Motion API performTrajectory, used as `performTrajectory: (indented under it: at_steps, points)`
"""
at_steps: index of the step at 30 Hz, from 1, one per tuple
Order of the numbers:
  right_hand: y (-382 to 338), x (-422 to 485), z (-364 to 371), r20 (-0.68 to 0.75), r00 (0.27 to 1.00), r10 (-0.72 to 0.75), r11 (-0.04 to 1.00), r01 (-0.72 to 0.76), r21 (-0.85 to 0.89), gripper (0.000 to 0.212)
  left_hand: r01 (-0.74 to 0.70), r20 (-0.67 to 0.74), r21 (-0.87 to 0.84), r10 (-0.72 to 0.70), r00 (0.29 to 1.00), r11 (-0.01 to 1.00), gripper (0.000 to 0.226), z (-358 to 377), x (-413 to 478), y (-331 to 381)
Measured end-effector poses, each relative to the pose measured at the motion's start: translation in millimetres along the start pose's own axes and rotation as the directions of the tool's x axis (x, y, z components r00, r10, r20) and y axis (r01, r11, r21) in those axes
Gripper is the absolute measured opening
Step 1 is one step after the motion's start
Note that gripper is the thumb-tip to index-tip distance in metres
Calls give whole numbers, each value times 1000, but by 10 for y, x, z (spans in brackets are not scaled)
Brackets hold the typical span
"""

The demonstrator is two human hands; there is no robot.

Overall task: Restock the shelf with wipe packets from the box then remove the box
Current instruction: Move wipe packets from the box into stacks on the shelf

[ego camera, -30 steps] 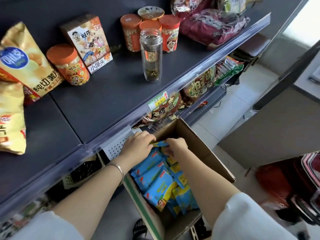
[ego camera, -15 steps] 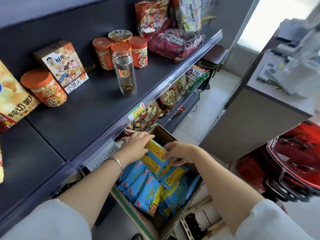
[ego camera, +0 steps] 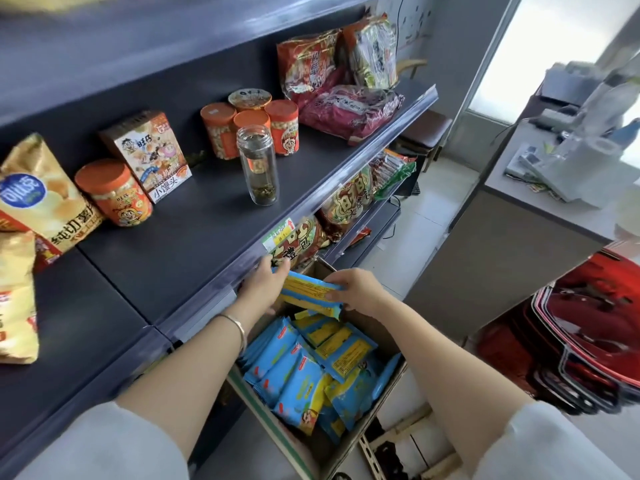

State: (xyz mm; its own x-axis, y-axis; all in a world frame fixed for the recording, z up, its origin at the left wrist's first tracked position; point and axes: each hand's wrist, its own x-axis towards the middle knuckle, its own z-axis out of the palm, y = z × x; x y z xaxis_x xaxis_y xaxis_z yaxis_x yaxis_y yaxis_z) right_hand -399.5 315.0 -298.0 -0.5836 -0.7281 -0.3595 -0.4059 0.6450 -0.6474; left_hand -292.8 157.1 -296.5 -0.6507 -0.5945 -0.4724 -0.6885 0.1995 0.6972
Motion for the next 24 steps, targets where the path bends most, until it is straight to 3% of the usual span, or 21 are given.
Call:
performTrajectory:
  at_steps: [3,7,9,11,15,18,21,24]
  points:
    - [-98,-59,-74,-47,989,-143,981,136,-137,30,215,94,-339,-195,976,916,54,-123,-36,56]
    - [-185,-116,-73,-69,959,-274,956,264,-130,33,192,40,-473,-197,980,860,20,-121,-40,53]
    - [-181,-131,-36,-85,956,-282,956,272,-110,38,187,17,-576,-217,976,796,19,-82,-65,88]
    - [-170,-143,-29,-78,968,-239,971,237,-40,49,149,2,-654,-196,981,742,24,-50,-102,105]
    - [-202,-173,-89,-92,988,-125,976,139,170,59,4,-95,-632,-82,992,775,31,-87,-153,73]
    - [-259,-179,-153,-113,989,92,859,-21,511,59,-69,-120,-580,-2,993,812,33,-138,-197,70]
    - [-273,-178,-130,-22,968,251,751,-181,635,55,-98,-95,-568,53,994,817,35,-145,-254,87]
    - [-256,-161,-115,47,957,286,634,-226,740,56,-124,-58,-562,111,992,817,39,-122,-295,94]
